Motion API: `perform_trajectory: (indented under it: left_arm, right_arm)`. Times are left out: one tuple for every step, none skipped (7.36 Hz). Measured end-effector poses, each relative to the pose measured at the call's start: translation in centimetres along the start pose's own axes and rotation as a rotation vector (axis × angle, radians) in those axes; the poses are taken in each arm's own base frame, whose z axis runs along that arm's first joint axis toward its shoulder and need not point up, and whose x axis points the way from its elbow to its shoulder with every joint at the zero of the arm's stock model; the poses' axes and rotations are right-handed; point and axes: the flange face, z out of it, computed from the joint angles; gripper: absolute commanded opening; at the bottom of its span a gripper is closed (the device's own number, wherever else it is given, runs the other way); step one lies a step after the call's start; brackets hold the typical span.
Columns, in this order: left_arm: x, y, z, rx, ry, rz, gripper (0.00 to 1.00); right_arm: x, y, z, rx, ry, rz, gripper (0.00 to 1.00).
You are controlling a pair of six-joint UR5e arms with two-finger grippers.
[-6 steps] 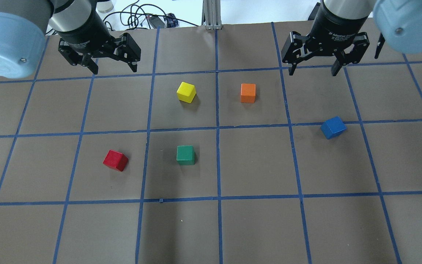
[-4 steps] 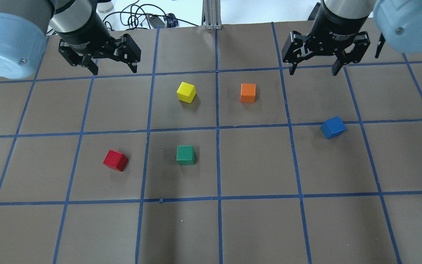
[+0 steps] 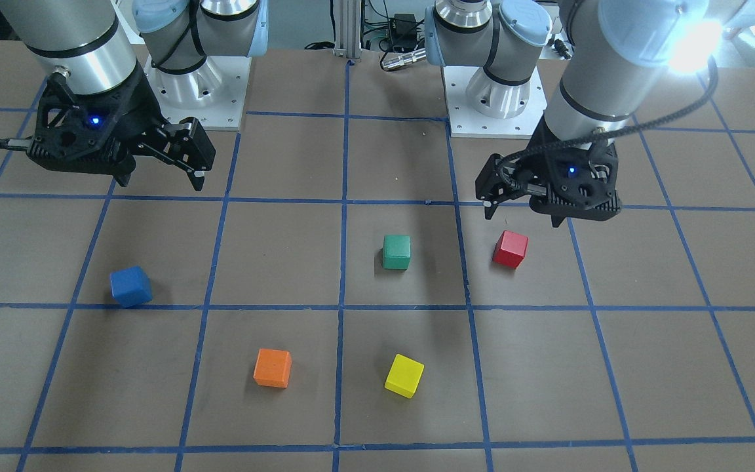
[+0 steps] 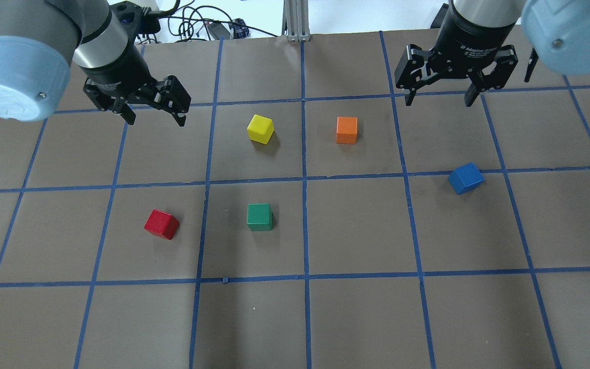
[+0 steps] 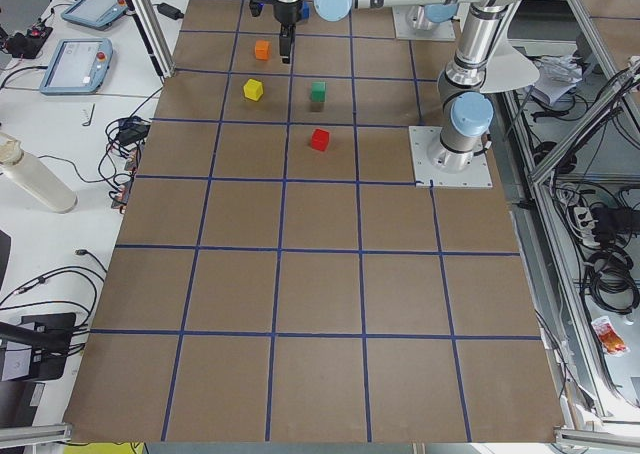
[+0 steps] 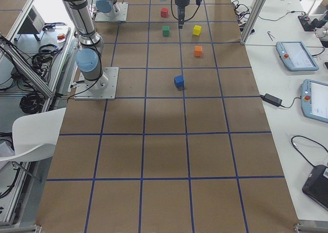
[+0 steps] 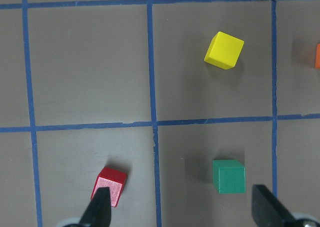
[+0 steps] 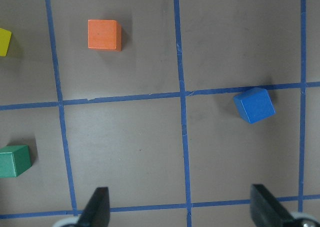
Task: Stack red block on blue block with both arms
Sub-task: 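Move the left gripper down toward the red cube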
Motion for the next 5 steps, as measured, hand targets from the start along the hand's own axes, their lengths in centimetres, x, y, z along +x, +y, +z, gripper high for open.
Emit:
perform_trajectory:
  left_arm:
    - [-2.5,0.6,2.0,-0.035,0.008,0.041,1.00]
    - [-4.7,1.3,4.3,-0.066,0.011,0.086,1.00]
    - [-6.4,2.0,6.7,-0.088,0.005,0.115,1.00]
    - [-7.3,2.9,9.5,-0.093,-0.001,0.159,1.00]
    - [-7.7,3.8,12.4,-0.084,-0.007,0.228,1.00]
  right_arm:
    - [0.0,0.0,0.1,-0.002,0.000,0.000,1.00]
    - [0.0,-0.1,0.2,-0.003,0.000,0.000,1.00]
    - [0.0,0.0,0.2,-0.005,0.000,0.001,1.00]
    - [0.0,-0.1,0.3,-0.005,0.000,0.001,1.00]
    - [0.0,-0.1,0.2,-0.004,0.001,0.001,1.00]
